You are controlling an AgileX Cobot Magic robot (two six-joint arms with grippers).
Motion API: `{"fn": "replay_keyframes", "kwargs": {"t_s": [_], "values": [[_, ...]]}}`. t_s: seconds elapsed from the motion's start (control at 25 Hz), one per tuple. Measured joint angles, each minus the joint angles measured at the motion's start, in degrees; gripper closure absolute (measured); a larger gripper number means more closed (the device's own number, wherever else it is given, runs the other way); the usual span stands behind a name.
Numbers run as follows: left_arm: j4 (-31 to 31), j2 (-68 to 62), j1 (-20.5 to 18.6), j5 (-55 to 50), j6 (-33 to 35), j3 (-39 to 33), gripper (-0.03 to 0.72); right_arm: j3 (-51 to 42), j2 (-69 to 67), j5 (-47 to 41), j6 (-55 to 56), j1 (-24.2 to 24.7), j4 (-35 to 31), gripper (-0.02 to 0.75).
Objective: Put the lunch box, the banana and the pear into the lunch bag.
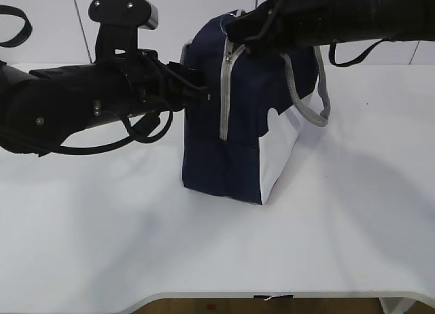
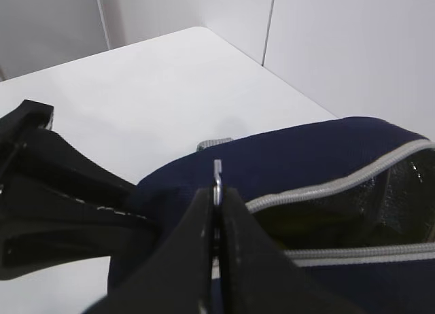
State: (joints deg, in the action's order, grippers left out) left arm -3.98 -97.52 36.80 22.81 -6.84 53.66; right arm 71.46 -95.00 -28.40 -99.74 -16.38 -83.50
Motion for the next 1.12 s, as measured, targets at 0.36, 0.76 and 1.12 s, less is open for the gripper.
{"fn": "replay_keyframes", "kwargs": {"t_s": [0.36, 0.76, 1.12], "values": [[0.4, -0.1, 0.1, 0.1, -1.8, 0.0, 0.69, 0.0, 0.0, 0.0, 0.0, 0.0, -0.7, 0.731], [1.5, -0.1, 2.5, -0.1, -2.9, 0.0, 0.692, 2.0, 0.0, 4.4, -1.1, 0.0, -2.5, 0.731], [1.8, 2.5, 3.5, -5.1, -3.0, 0.0, 0.692, 2.6, -0.1, 6.2, -1.2, 0.0, -3.6, 0.731]]}}
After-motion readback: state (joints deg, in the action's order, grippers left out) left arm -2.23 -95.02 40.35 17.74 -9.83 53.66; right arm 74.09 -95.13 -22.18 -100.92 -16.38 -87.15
